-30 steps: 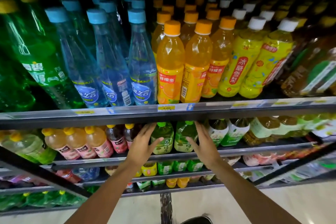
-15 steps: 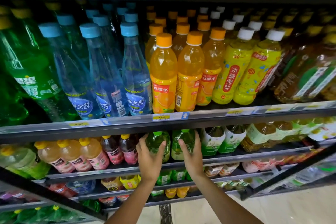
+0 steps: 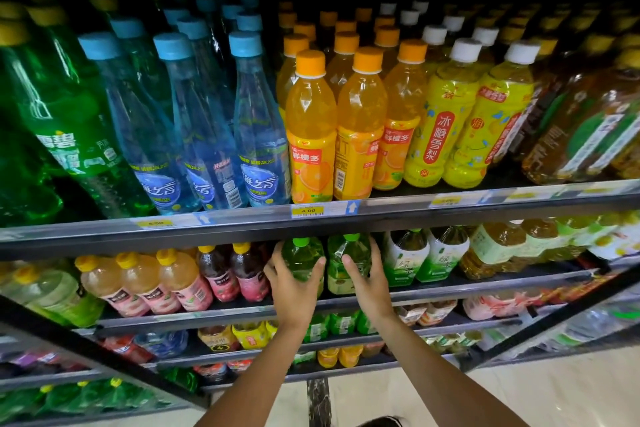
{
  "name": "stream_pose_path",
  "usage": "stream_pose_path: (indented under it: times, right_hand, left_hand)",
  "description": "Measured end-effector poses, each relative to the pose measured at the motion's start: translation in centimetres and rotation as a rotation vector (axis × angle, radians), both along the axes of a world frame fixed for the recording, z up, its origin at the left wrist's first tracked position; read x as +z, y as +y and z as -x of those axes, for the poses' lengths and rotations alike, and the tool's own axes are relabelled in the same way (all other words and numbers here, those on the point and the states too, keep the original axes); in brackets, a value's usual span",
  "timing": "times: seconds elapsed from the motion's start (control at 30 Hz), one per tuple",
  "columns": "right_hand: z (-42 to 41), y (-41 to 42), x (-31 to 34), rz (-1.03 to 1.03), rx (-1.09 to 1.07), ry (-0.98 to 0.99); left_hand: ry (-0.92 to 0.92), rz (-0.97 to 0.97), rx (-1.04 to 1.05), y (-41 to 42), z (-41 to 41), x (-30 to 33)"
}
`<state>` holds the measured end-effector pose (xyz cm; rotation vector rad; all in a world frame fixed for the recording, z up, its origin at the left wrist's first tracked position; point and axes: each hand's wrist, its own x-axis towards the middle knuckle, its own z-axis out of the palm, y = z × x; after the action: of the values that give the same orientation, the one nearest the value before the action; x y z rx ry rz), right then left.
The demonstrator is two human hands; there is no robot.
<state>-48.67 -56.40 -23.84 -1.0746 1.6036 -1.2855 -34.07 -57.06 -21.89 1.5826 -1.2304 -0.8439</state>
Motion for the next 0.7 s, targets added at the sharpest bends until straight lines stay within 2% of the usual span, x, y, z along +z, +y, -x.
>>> stream_pose_path:
  times: [0.2,0.47,0.57,0.7]
  right_hand:
    - [-0.5,0.5,0.2,-0.014,-0.073,0.053]
    - [0.4,-0.1,0.1,-0.03,0.016,0.082]
    - [0.3,0.0,0.5,-0.05,0.051,0.057]
    - [1.0,1.3,1.1,-0.074,0.098,0.071]
  left_hand:
    - [-0.026,0.091,0.044,0.8,0.2,-0.6]
    - [-0.059,0.055,0.096,0.3,0.9,-0.8]
    - [-0.074,0.03,0.058,0.4,0.5,-0.9]
    - [-0.157,0.037,-0.111,2.6,0.8,-1.1]
